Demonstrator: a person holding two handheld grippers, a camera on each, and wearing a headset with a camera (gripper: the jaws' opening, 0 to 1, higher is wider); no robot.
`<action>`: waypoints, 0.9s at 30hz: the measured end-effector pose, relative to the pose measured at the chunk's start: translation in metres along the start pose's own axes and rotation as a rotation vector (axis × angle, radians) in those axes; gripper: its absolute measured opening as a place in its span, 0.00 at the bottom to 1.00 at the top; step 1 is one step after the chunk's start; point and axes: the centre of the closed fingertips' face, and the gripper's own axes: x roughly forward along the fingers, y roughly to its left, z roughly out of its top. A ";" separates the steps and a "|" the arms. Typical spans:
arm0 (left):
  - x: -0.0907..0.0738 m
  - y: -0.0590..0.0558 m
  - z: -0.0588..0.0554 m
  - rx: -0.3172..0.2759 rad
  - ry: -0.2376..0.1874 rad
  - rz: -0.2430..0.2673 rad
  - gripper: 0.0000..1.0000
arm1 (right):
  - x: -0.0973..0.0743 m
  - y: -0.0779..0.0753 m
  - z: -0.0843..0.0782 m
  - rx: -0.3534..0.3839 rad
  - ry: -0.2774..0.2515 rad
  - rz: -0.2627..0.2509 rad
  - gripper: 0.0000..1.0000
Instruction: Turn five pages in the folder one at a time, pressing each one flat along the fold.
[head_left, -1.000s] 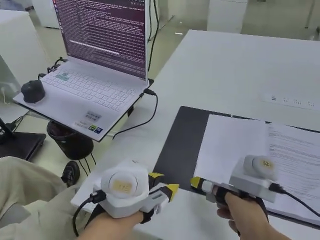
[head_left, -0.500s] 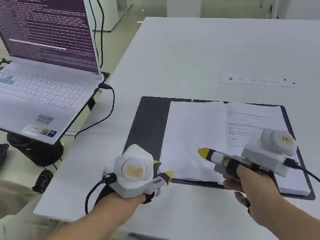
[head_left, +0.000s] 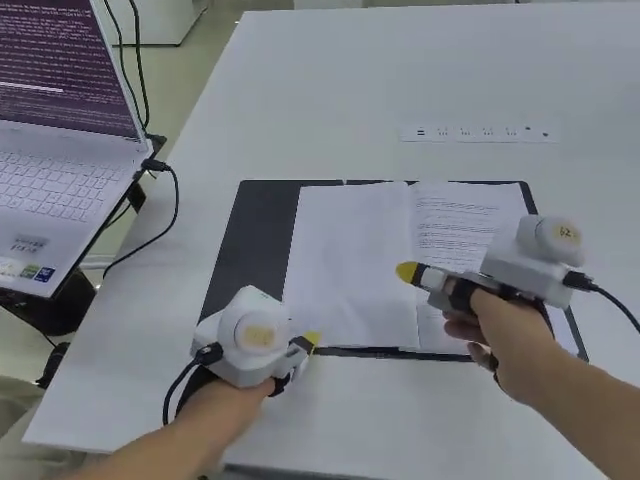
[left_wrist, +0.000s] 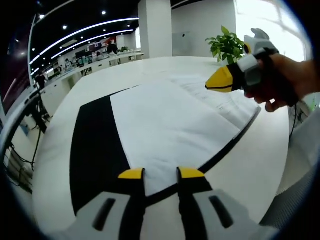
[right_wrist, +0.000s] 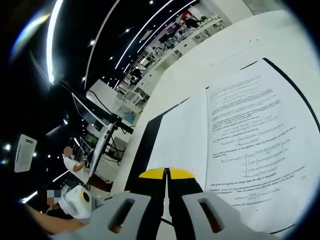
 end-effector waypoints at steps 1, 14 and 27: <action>0.000 0.000 0.000 -0.005 -0.006 0.004 0.23 | 0.002 -0.002 0.002 0.004 0.001 -0.001 0.00; -0.002 0.001 0.000 -0.012 -0.067 0.009 0.23 | 0.032 -0.030 0.028 0.134 0.008 -0.013 0.00; -0.002 0.002 0.000 -0.013 -0.074 0.010 0.23 | 0.053 -0.048 0.027 0.249 0.025 -0.019 0.00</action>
